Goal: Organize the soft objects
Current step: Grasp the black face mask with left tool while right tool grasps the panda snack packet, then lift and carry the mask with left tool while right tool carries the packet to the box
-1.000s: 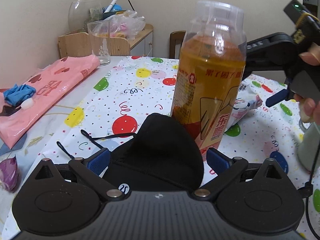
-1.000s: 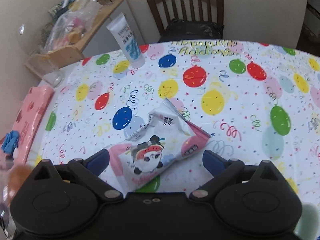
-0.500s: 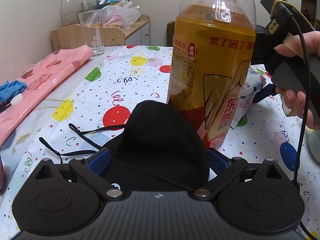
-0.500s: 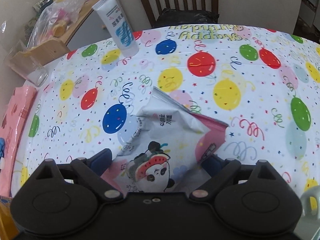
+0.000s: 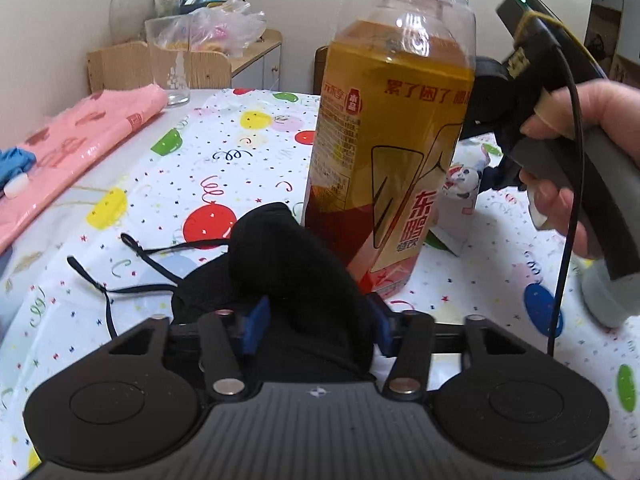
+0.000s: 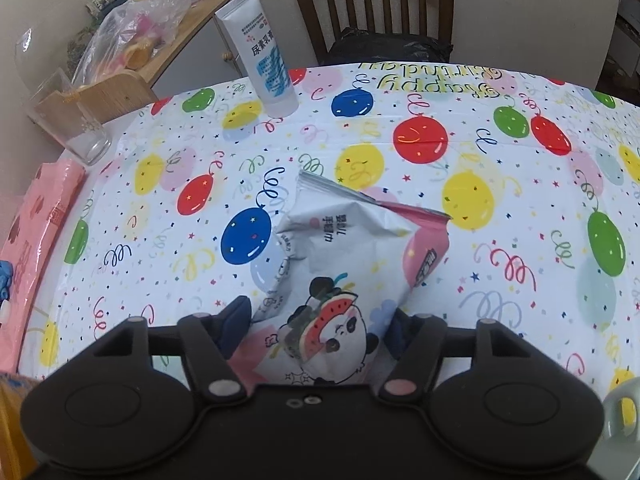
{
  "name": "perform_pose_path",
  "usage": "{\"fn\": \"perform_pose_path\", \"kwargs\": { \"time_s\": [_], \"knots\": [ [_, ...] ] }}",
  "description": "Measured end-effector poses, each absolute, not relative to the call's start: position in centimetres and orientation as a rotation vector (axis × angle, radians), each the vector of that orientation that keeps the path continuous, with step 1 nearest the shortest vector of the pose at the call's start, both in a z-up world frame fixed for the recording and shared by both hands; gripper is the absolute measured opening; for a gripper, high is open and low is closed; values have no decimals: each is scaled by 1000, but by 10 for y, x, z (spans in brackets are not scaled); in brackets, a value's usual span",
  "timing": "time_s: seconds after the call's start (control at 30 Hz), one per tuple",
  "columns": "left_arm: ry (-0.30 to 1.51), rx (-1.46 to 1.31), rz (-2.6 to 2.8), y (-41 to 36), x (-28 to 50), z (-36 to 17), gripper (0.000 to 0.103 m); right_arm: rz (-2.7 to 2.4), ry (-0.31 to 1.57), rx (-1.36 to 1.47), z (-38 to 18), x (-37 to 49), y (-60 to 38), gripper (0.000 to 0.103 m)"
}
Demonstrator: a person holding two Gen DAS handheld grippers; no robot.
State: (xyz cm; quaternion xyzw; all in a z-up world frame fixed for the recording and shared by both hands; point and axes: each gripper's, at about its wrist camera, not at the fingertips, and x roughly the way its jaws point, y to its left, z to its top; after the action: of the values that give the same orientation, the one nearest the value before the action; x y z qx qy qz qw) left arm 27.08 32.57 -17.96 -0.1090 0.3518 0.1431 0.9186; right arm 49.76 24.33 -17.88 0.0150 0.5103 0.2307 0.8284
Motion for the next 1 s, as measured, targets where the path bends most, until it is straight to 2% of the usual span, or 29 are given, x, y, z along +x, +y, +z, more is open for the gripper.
{"fn": "perform_pose_path", "kwargs": {
  "time_s": [0.1,0.2,0.23,0.37,1.0],
  "knots": [
    [722,-257,295,327,267,-177,30,490,1075,31,-177,493,238,61],
    [714,-274,318,330,263,-175,23,498,1065,27,-173,487,232,54],
    [710,-282,321,331,261,-175,21,503,1061,24,-171,484,231,40],
    [700,-295,323,335,259,-172,17,527,1036,17,-160,476,222,31],
    [644,-328,368,338,239,-139,9,649,919,-15,-87,409,149,27]
  ]
}}
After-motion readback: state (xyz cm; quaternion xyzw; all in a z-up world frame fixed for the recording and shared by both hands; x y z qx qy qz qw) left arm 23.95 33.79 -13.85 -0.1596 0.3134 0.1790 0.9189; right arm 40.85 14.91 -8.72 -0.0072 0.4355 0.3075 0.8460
